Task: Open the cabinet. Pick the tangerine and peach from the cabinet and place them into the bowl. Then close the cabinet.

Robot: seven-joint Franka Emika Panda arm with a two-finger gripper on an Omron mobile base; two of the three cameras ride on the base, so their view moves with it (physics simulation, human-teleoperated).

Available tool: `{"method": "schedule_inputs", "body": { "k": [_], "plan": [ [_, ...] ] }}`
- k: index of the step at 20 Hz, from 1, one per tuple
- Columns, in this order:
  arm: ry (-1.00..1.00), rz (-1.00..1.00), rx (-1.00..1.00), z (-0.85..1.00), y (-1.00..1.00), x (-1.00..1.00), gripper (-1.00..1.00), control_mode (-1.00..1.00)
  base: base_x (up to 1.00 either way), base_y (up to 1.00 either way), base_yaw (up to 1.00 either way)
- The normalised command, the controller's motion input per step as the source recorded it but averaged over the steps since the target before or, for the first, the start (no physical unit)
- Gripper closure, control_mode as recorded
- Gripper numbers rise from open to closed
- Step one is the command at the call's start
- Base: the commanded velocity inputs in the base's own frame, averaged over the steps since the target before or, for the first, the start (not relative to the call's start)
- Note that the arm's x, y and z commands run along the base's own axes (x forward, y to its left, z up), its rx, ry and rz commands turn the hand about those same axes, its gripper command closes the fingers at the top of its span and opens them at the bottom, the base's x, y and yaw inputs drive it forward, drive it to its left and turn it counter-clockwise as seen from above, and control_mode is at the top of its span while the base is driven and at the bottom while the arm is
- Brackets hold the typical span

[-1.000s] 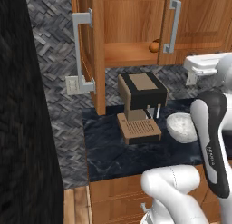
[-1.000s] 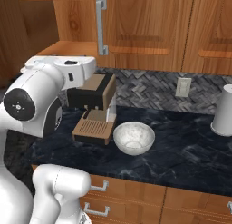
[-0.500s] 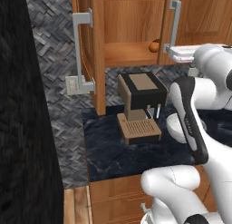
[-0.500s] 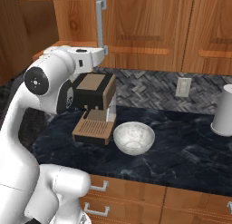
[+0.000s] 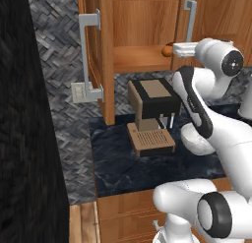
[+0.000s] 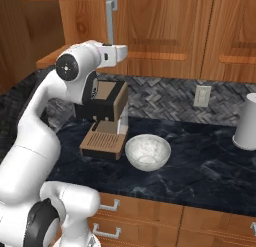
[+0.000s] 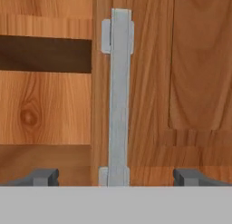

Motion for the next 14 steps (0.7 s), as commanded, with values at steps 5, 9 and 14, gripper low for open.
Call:
{"method": "schedule_inputs", "body": {
  "k": [5, 9, 14],
  "plan": [
    [0.1, 0.0, 0.03, -0.32, -0.19, 1.0, 1.0, -1.0, 0.0, 0.0, 0.0],
    [0.04, 0.0, 0.0, -0.24, -0.01, 0.71, 1.0, -1.0, 0.0, 0.0, 0.0],
    [0.0, 0.0, 0.0, -0.07, -0.01, 0.48, 1.0, -1.0, 0.0, 0.0, 0.0]
  ]
}}
